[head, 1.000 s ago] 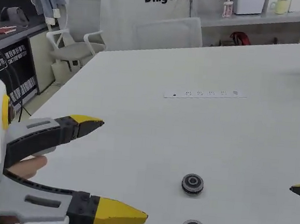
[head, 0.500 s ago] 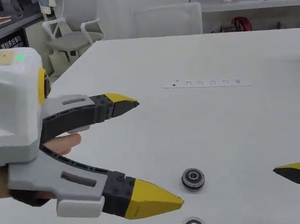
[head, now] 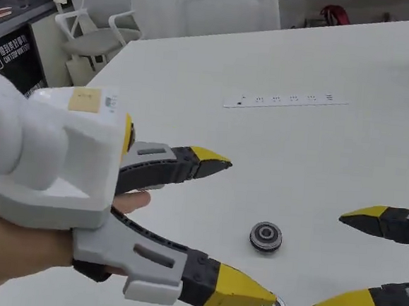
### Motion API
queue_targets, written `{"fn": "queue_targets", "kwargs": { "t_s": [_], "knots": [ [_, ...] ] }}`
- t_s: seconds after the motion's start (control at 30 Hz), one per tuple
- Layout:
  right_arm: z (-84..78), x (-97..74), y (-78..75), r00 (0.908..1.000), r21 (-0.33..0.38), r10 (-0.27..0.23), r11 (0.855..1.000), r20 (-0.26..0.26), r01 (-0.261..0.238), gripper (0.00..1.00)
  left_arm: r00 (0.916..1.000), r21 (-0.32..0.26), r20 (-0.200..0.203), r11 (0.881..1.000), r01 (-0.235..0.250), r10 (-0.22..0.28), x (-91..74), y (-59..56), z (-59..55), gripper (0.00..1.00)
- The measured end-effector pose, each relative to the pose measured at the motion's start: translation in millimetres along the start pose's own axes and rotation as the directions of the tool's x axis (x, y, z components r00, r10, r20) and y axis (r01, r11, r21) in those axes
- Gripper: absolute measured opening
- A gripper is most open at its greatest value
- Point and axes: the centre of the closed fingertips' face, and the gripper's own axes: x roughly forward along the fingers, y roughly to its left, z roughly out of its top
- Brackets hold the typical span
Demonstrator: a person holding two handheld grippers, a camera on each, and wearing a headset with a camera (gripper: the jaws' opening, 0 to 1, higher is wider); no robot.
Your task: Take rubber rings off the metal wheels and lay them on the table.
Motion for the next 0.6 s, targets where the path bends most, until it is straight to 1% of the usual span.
{"fn": "queue_targets", "kwargs": {
  "t_s": [0.13,0.2,0.33,0.47,0.5,0.6],
  "knots": [
    [-3.5,6.2,4.7,0.9995,-0.005,0.028,1.0,-0.017,-0.029,0.76,0.9998,-0.014,-0.003,1.0,0.02,-0.02,5.9,2.1,-5.6,0.84],
    [-5.7,9.5,7.0,0.9989,-0.007,0.042,0.999,-0.022,-0.042,0.74,0.9996,-0.018,0.002,0.999,0.029,-0.029,9.6,2.3,-8.3,0.83],
    [-8.1,15.3,11.4,0.9979,-0.012,0.063,0.998,-0.018,-0.063,0.69,0.9989,-0.028,0.002,0.998,0.048,-0.048,15.9,-0.3,-15.0,0.8],
    [-13.3,20.4,15.6,0.9961,-0.032,0.085,0.996,-0.022,-0.086,0.64,0.9981,-0.05,0.02,0.997,0.059,-0.058,20.6,-2.2,-21.6,0.75],
    [-16.1,22.5,15.6,0.9959,-0.04,0.086,0.995,-0.028,-0.088,0.63,0.9976,-0.055,0.03,0.996,0.064,-0.062,22.1,-3.6,-24.8,0.74],
    [-19.7,24.9,16.9,0.9949,-0.056,0.096,0.994,-0.031,-0.098,0.59,0.9968,-0.061,0.058,0.996,0.059,-0.056,24.0,-4.2,-28.6,0.69]
  ]
}}
